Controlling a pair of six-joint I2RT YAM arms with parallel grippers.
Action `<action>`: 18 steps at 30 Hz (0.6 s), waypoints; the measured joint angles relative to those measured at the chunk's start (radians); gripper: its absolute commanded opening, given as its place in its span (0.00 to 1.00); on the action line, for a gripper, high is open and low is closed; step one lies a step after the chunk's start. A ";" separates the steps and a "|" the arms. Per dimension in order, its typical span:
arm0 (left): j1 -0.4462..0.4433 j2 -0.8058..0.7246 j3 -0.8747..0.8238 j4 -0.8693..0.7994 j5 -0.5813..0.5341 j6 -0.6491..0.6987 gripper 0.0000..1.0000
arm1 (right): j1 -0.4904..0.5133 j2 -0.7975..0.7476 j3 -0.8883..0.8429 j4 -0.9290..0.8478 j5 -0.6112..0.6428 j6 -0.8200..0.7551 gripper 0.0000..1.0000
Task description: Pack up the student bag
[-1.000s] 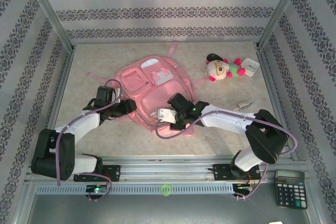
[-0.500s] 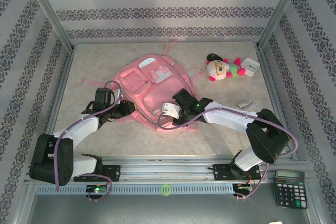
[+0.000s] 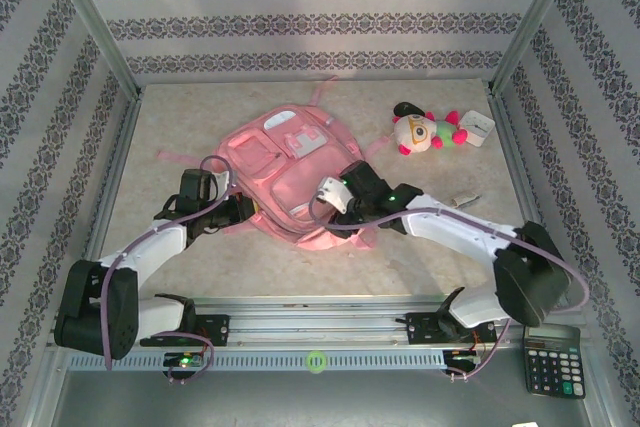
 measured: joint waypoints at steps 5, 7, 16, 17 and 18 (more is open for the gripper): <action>-0.014 -0.049 0.000 -0.045 -0.040 0.038 0.02 | -0.083 -0.149 -0.003 0.008 -0.015 0.392 0.75; -0.027 -0.060 0.003 -0.065 -0.064 0.059 0.02 | -0.131 -0.179 -0.034 0.021 -0.034 0.565 0.75; -0.125 -0.032 0.031 -0.113 -0.186 0.132 0.02 | -0.177 -0.092 -0.264 0.128 -0.090 1.049 0.61; -0.137 -0.023 0.034 -0.117 -0.195 0.137 0.02 | -0.177 -0.073 -0.266 0.156 -0.097 1.075 0.56; -0.148 -0.015 0.037 -0.120 -0.203 0.142 0.02 | -0.177 -0.058 -0.266 0.182 -0.100 1.095 0.52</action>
